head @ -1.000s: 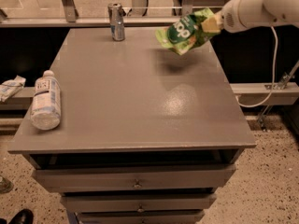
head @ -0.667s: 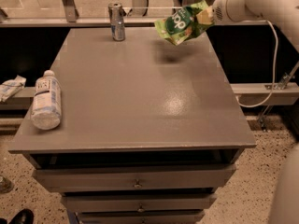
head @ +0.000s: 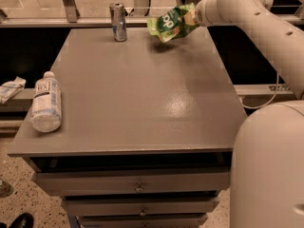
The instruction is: Move green rice chip bag near redbull can
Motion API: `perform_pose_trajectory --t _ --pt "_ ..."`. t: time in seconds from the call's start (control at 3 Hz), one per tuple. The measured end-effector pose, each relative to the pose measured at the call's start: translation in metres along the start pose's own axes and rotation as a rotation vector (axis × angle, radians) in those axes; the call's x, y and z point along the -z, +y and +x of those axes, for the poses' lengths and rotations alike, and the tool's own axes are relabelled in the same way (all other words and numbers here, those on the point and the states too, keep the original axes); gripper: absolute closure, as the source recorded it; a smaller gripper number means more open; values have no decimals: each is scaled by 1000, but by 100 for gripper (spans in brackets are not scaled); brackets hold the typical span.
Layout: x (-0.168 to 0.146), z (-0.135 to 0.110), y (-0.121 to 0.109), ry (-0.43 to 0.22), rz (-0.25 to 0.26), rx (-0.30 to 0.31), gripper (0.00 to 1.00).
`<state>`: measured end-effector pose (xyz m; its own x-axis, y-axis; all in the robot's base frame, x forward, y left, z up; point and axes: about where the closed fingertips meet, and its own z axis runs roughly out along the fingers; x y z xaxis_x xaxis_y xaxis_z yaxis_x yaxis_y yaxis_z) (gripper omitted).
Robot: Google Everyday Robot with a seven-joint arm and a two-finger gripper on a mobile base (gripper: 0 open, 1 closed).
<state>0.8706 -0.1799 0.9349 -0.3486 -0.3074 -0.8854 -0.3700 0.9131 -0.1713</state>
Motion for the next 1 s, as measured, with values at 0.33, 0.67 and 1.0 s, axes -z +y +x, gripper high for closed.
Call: perform_pose_trajectory --t 0.33,0.67,1.0 --pt "-17 3 17 1 -21 -27 100" --pt "-31 7 35 1 -46 -59 100" --pt "-46 13 54 20 -69 -110 76"
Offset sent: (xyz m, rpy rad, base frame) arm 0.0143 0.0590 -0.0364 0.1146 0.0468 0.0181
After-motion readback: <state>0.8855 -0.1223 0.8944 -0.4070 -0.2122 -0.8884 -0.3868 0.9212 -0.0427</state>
